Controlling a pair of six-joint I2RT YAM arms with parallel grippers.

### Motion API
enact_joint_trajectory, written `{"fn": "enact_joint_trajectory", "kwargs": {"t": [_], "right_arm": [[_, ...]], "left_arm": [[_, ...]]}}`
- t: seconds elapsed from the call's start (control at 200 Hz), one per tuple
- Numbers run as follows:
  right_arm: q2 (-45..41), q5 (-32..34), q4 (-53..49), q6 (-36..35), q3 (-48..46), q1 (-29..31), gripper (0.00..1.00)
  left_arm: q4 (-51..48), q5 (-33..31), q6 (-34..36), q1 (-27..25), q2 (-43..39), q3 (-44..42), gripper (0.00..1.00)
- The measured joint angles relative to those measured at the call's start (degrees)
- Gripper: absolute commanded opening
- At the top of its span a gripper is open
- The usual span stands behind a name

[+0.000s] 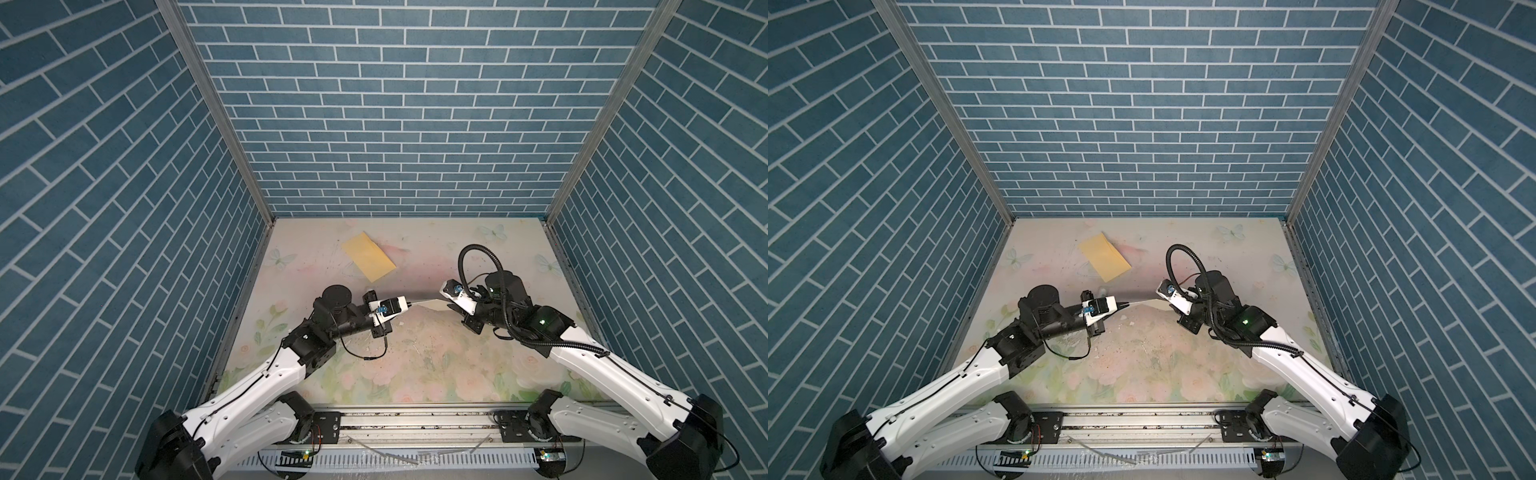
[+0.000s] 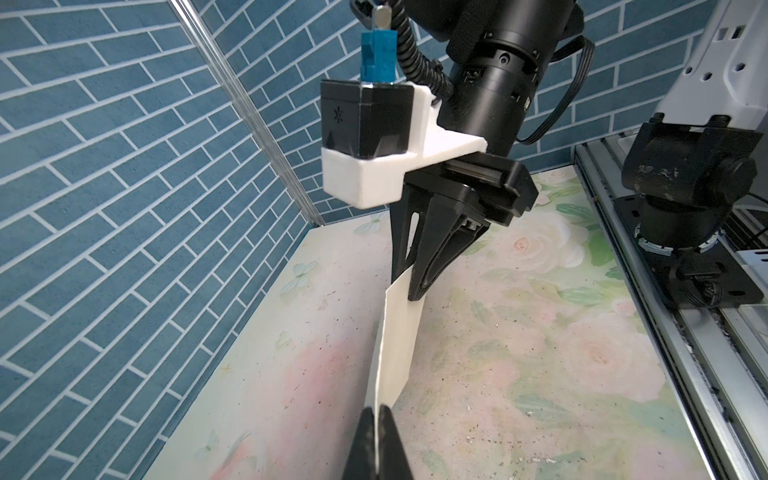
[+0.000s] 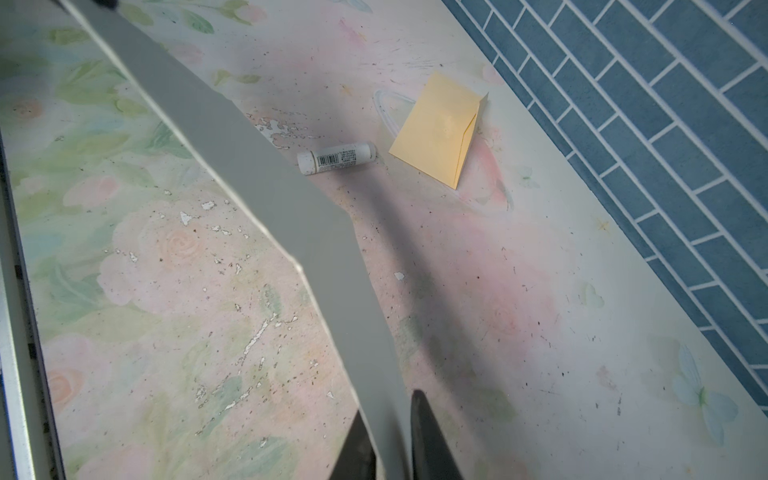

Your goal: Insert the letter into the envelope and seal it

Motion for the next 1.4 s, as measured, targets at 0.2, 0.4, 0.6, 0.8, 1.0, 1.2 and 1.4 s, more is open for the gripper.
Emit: {"fn": "enact_joint_trajectory", "kwargs": {"t": [0.2,0.4,0.6,0.8,1.0,1.2,1.4], "right_arm": [[-0.5,-0.1,-0.6,0.2,-0.1,-0.2,0.0],[-0.5,-1.4,-0.5,0.4,-0.1,-0.2,0.0],[-0.5,-1.1,0.0,0.5,-0.1,-0.3,0.0],[-0.5,1.2,0.4,0.2,-0.1,-0.3,0.0],[-0.6,1.6,1.7,-1.7,-1.2,-0.4,0.0],[-1.0,-1.8,2.5,-3.0,-2.1,-0.4,0.0],[-0.9,-6.8,2.5,-3.0,-2.0,-0.3,0.0]], "left_arm": [[-0.1,0.0,0.1,0.0,-0.4,0.0,0.0],[0.0,0.2,-0.1,0.0,-0.4,0.0,0.07],[-0.3,0.0,-0.4,0.0,-0.7,0.0,0.35],[-2.1,-0.5,-2.1,0.0,-6.4,0.5,0.56],[-1.4,-1.1,-3.7,0.0,-10.5,0.9,0.63],[-1.6,0.7,-4.0,0.0,-4.9,2.3,0.63],[-1.4,5.0,-4.3,0.0,1.2,2.3,0.64]]}}
